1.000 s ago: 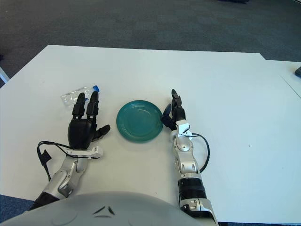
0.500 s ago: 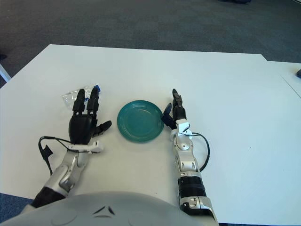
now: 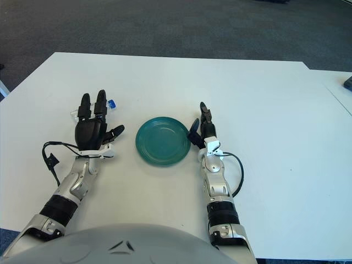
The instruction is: Put the bottle into the plate.
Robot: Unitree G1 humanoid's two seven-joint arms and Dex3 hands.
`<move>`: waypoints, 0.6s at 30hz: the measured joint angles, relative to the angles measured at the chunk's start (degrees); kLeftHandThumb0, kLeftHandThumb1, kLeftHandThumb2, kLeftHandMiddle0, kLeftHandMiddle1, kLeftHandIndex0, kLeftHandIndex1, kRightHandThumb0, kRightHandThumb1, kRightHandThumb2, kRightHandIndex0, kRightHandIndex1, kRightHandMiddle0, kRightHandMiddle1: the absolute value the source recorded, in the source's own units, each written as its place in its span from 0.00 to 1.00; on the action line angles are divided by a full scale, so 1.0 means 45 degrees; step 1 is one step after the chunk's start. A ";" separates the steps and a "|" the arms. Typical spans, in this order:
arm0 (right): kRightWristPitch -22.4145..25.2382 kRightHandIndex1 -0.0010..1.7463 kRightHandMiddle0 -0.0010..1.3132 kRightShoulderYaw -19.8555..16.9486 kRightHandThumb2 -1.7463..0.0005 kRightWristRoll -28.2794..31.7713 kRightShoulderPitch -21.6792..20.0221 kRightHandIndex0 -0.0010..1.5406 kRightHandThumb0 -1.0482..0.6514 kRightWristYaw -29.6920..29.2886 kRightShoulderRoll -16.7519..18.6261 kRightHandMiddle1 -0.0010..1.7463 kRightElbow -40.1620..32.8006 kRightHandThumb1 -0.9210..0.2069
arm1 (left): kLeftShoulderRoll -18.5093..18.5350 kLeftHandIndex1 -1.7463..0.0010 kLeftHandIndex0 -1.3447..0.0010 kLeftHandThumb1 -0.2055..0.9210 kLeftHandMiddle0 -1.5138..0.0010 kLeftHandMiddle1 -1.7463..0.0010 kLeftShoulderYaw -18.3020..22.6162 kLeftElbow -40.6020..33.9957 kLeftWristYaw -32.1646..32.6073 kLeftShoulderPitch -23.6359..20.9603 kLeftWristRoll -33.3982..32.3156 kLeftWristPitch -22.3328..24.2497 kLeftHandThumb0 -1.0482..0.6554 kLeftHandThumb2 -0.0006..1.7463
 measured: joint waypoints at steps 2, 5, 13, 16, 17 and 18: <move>-0.0021 0.00 0.00 -0.0032 0.35 0.0006 -0.0046 0.00 0.04 0.0010 -0.0012 0.08 0.0068 0.00 | 0.0006 0.94 0.89 1.00 0.87 0.98 0.0001 0.0016 -0.0008 -0.0086 -0.0030 0.0022 0.00 0.29; -0.0083 0.00 0.00 -0.0047 0.35 0.0006 -0.0160 0.00 0.04 0.0031 -0.0033 0.08 0.0215 0.00 | 0.0048 0.91 0.88 1.00 0.85 0.99 0.0004 0.0016 -0.0158 -0.0253 -0.0082 0.0106 0.00 0.28; -0.0280 0.00 0.00 -0.0085 0.34 0.0007 -0.0327 0.00 0.04 0.0126 -0.0117 0.08 0.0511 0.00 | 0.0215 0.69 0.99 1.00 0.82 1.00 0.0011 0.0157 -0.0799 -0.0970 -0.0396 0.0186 0.00 0.29; -0.0389 0.00 0.00 -0.0087 0.34 0.0007 -0.0361 0.00 0.04 0.0140 -0.0130 0.07 0.0605 0.00 | 0.0340 0.68 1.00 1.00 0.82 1.00 -0.0004 0.0350 -0.1201 -0.1321 -0.0521 0.0198 0.00 0.30; -0.0426 0.00 0.00 -0.0090 0.34 0.0008 -0.0376 0.00 0.04 0.0146 -0.0133 0.07 0.0636 0.00 | 0.0382 0.68 1.00 1.00 0.82 1.00 -0.0015 0.0383 -0.1354 -0.1420 -0.0541 0.0209 0.00 0.30; -0.0461 0.00 0.00 -0.0096 0.35 0.0009 -0.0394 0.00 0.04 0.0153 -0.0134 0.07 0.0671 0.00 | 0.0431 0.69 1.00 1.00 0.83 1.00 -0.0031 0.0403 -0.1512 -0.1503 -0.0557 0.0230 0.00 0.31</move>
